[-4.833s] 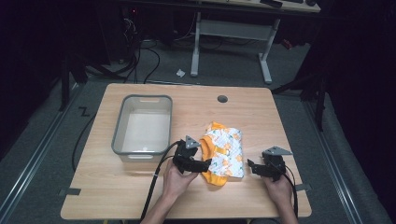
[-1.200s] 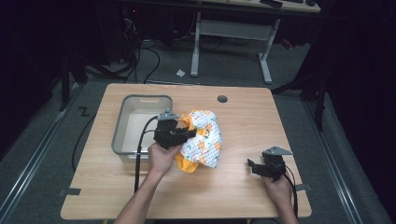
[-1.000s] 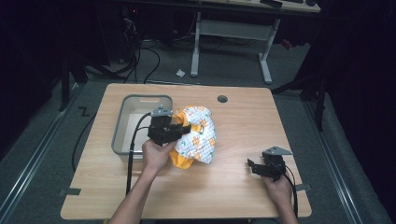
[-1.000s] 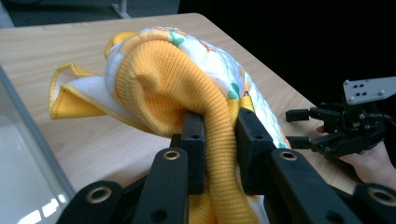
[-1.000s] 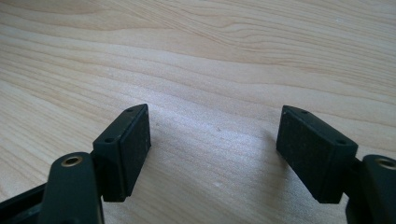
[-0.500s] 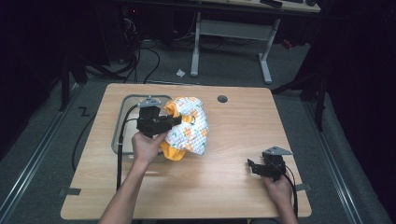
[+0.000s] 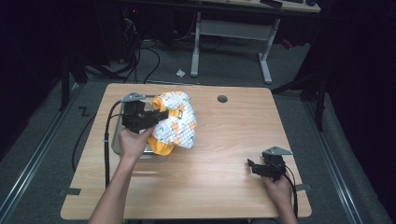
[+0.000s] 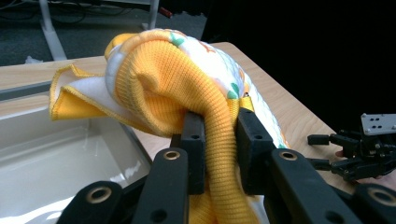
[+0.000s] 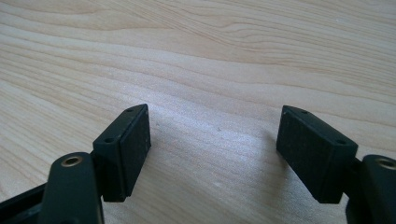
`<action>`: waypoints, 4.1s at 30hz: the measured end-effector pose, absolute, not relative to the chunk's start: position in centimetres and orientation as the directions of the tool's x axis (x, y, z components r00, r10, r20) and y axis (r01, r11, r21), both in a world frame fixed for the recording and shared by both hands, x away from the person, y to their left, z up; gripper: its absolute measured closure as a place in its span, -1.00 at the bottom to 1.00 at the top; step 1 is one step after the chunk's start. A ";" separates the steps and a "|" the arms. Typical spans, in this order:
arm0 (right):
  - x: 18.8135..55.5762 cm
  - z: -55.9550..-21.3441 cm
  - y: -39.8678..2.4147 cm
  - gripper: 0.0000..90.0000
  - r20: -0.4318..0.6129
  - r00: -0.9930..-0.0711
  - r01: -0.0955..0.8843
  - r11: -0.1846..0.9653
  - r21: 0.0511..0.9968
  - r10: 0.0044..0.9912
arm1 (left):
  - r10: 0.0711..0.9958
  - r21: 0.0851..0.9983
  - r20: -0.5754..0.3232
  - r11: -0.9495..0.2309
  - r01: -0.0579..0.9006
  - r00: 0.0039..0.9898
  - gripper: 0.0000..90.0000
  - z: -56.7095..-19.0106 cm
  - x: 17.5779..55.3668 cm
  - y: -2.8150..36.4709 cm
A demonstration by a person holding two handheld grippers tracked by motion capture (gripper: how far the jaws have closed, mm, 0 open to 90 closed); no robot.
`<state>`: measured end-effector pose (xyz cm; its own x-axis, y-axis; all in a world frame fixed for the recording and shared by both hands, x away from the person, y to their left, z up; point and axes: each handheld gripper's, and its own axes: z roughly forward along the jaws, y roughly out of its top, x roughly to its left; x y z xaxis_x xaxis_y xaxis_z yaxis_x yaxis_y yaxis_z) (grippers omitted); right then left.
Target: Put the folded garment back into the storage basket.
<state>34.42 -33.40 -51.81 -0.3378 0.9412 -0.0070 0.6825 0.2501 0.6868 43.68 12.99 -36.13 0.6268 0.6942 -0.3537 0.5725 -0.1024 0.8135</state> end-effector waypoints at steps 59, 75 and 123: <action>34.4 -51.8 -33.4 -0.41 -0.009 -0.341 0.680 0.254 0.687 0.940 | 0.837 0.669 -0.281 -0.180 0.722 0.470 0.66 -43.2 48.4 18.6; 34.4 -51.8 -33.4 -0.41 -0.008 -0.339 0.681 0.251 0.687 0.941 | 0.925 0.613 -0.131 -0.209 0.762 0.358 0.02 -44.6 49.2 18.1; 34.4 -51.8 -33.4 -0.41 -0.010 -0.341 0.680 0.254 0.688 0.940 | 0.823 0.793 -0.263 -0.114 0.598 0.504 -0.23 -39.9 41.3 14.2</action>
